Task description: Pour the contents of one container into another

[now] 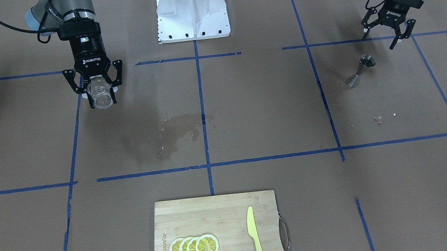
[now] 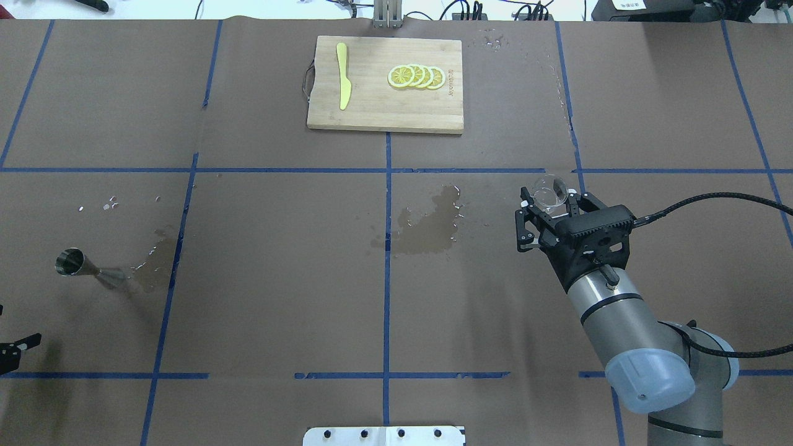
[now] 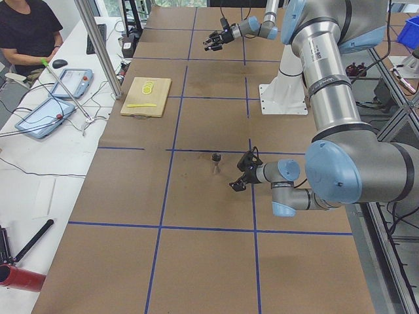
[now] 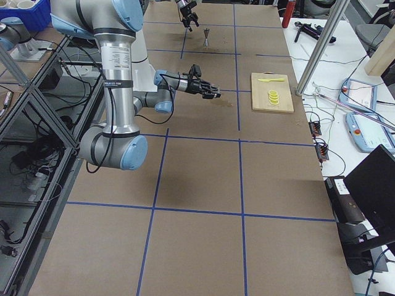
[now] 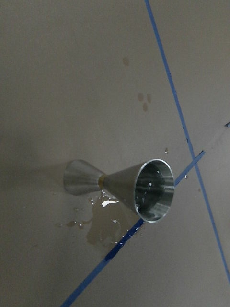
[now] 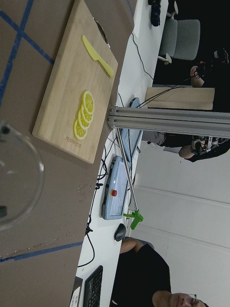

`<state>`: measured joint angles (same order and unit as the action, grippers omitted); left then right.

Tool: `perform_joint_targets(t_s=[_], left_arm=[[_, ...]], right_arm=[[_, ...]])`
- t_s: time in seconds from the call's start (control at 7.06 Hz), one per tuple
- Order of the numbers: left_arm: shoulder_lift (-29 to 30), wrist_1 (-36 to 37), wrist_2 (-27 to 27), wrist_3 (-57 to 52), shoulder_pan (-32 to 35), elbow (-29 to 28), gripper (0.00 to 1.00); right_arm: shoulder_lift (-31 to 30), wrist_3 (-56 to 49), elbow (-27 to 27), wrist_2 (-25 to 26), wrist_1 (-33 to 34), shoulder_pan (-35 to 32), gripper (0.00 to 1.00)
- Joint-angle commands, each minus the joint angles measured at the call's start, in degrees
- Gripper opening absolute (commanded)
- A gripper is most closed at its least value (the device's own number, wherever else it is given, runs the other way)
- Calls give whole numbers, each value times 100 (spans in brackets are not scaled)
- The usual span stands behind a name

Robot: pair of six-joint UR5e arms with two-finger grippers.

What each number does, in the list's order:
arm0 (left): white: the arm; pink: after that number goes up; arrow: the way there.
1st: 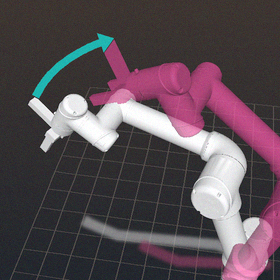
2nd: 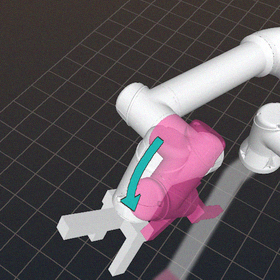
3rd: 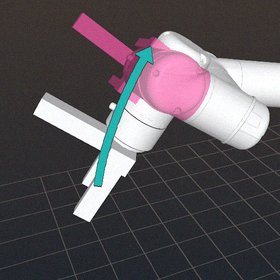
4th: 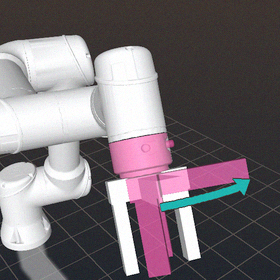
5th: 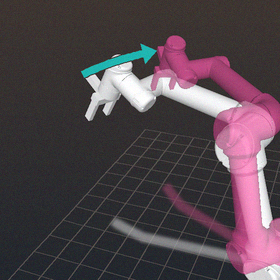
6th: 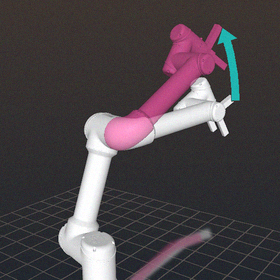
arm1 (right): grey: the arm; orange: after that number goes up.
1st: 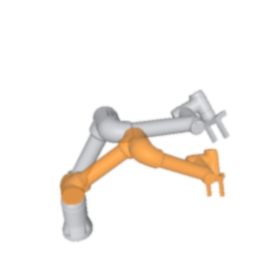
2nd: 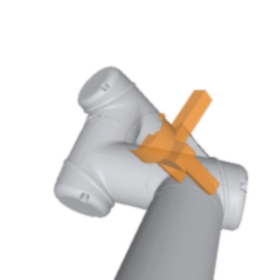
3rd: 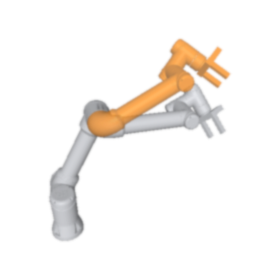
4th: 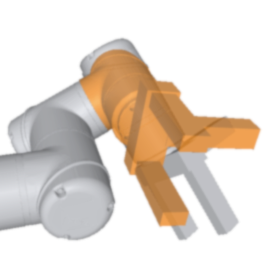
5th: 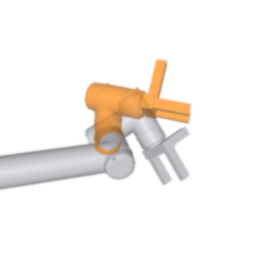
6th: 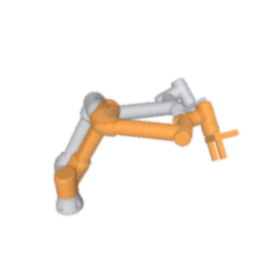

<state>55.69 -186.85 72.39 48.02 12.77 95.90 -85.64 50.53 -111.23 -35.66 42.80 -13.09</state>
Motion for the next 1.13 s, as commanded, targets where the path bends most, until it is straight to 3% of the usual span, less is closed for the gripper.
perform_joint_targets(t_s=[0.0,0.14,0.42,0.85,0.99], left_arm=[[447,557,2382,-292,1911,-280,100],[1147,1423,3168,-1085,3131,-386,100],[2483,3583,4269,-2223,4666,-388,100],[4243,6635,4810,-3200,6006,-388,100],[4378,7131,4889,-3185,6305,-327,100]], right_arm=[[-32,359,101,6,0,-9,0],[-67,387,198,32,-18,-9,0],[-76,422,303,41,-26,-26,0],[-259,712,322,50,-79,-27,0],[-304,808,765,41,-671,-27,0]])
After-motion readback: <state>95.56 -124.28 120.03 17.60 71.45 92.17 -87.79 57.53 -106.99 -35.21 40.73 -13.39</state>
